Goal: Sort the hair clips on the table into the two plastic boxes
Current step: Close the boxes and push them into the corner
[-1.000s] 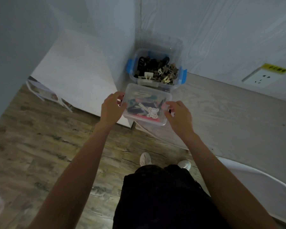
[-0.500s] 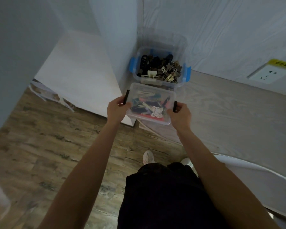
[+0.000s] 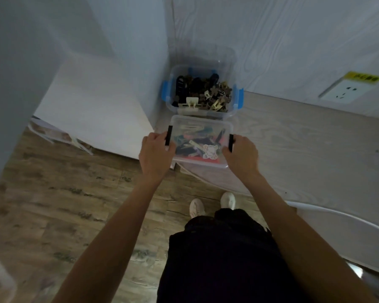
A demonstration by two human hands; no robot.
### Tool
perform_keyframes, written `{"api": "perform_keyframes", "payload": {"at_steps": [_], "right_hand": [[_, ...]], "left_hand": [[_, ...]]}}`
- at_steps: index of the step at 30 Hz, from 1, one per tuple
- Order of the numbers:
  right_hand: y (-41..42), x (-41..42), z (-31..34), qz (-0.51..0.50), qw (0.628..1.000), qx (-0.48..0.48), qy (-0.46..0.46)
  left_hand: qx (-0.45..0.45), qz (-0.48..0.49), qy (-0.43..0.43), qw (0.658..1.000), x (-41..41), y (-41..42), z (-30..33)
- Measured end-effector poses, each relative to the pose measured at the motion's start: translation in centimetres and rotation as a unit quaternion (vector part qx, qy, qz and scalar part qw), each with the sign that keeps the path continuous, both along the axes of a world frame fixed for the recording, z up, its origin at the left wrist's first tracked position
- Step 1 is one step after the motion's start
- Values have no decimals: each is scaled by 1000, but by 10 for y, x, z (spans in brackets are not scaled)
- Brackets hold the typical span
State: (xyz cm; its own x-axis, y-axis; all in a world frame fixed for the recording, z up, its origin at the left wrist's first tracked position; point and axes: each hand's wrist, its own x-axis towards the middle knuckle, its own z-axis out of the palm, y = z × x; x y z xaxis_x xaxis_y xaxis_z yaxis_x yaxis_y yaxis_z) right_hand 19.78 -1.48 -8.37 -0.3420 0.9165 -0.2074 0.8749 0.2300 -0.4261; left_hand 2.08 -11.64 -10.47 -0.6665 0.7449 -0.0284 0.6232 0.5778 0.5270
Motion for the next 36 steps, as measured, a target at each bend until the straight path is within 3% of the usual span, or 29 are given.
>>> {"api": "perform_keyframes", "payload": {"at_steps": [4,8,14,23,26,30,33,36], "right_hand": [[35,2,24,-13,992,103,78],[98,-21,47,79,970,176,147],[173,-65,59,169,959,216,69],[191,-85,47,218,950,218,-44],[186,-78,64,206,949,238,3],[167,-50,84,208,917,315,128],[144,-28,58,262,906,295,154],[121,-14,17,345,913,196,93]], "left_hand": [[67,-81,51,993,-8,24,17],[91,-88,26,992,-25,70,30],[-36,-54,-6,998,-52,116,20],[-16,-29,-30,999,-58,116,17],[5,-25,-57,998,-58,113,16],[81,8,-114,990,-58,107,18],[163,50,-187,967,-48,101,30],[196,87,-252,944,-39,98,39]]}}
